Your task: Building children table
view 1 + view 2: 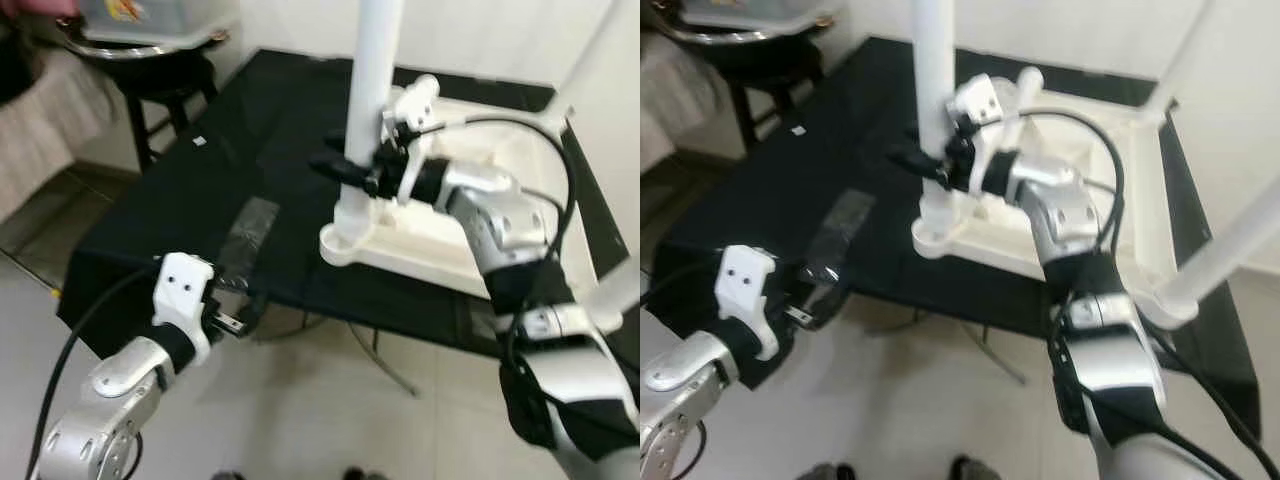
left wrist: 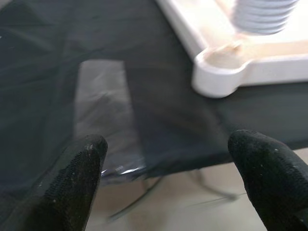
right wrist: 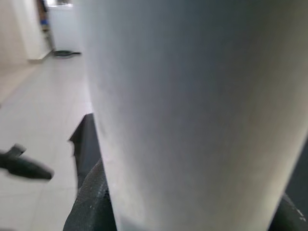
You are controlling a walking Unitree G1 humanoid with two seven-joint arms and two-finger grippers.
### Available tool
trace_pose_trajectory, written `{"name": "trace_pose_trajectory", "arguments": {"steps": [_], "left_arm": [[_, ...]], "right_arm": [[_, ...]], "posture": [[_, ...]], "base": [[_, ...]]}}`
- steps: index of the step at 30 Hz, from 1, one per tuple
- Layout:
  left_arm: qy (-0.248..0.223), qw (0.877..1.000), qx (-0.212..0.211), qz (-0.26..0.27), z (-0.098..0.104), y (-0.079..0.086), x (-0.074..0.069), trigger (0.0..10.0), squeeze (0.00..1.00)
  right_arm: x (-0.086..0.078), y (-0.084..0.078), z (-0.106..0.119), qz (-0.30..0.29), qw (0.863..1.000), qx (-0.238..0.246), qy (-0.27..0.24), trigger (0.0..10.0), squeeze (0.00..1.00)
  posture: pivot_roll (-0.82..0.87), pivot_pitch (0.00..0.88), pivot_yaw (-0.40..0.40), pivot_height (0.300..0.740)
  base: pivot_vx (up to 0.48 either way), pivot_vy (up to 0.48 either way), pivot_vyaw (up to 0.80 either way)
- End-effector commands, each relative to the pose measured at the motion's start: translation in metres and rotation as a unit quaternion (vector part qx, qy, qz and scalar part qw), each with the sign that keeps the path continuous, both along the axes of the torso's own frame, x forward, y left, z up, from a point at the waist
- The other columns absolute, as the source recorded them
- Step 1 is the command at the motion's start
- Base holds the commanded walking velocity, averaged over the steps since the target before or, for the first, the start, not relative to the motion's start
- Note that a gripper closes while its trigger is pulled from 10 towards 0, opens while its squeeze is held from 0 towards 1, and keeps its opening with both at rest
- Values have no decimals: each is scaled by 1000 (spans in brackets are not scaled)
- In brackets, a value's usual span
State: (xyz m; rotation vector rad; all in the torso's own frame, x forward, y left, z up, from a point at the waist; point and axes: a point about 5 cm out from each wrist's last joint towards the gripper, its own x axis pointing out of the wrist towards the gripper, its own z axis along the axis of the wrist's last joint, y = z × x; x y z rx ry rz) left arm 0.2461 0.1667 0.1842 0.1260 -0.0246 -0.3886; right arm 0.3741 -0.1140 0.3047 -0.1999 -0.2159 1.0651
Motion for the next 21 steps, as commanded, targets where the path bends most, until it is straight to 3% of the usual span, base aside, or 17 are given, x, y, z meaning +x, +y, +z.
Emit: {"name": "trace_pose_trajectory", "arguments": {"steps": [1, 3, 7, 11, 21], "left_arm": [[-17, 999, 25, 27, 3, 7, -6, 10000, 0], [-43, 996, 51, 63, 8, 12, -14, 10000, 0], [-56, 994, 65, 72, 12, 13, -17, 10000, 0], [-80, 984, 100, 126, 20, 23, -24, 10000, 0], [-89, 976, 128, 152, 27, 27, -39, 10000, 0]], "right_arm": [[-2, -1, 6, 33, 999, 14, -4, 10000, 0], [-7, -2, 11, 103, 995, 7, -5, 10000, 0], [-10, -3, 13, 132, 991, 4, -4, 10000, 0], [-15, -3, 22, 223, 975, -5, 6, 10000, 0], [-14, 9, 38, 283, 957, -54, -24, 10000, 0]], "posture": [[-19, 370, -51, 740], [-12, 419, -43, 740], [-12, 435, -41, 740], [-2, 490, -40, 740], [6, 537, -41, 740]], "base": [[0, 0, 0], [0, 0, 0], [0, 0, 0], [0, 0, 0], [0, 0, 0]]}}
